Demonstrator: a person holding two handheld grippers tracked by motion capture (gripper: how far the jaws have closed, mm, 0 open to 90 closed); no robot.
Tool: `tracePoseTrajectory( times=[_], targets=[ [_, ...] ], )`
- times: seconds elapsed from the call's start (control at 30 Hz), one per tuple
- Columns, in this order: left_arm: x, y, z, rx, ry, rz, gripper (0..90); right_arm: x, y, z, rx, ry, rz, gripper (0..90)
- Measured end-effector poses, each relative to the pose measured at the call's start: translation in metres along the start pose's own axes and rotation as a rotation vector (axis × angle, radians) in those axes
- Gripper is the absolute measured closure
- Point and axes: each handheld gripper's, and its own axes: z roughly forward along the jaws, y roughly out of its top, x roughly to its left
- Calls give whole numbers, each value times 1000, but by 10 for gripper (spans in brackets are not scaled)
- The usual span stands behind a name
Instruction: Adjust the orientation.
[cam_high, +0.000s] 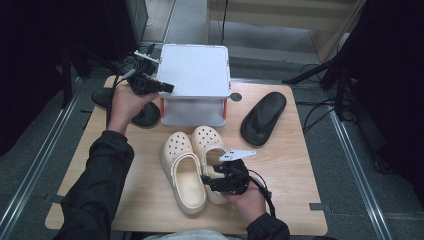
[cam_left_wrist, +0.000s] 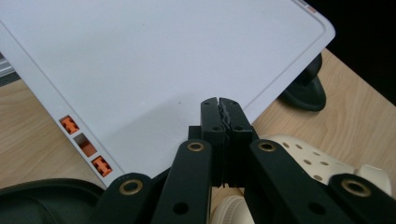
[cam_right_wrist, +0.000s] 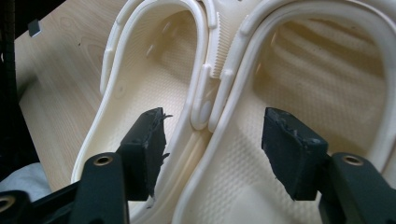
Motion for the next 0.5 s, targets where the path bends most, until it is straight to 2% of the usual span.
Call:
tracePoseTrajectory(
  times=[0.07,0.17,0.33,0.5],
  targets=[
    [2,0,2,11,20,3,899,2,0,3,0,-6,8,373],
    [4,0,3,11,6,5,899,5,2,8,6,-14,21,348],
    [2,-1,3,7,16,20,899,9,6,18,6,-28,28,344],
    [4,-2,3,1,1,3,898,12,12,26,11,-42,37,348]
  ],
)
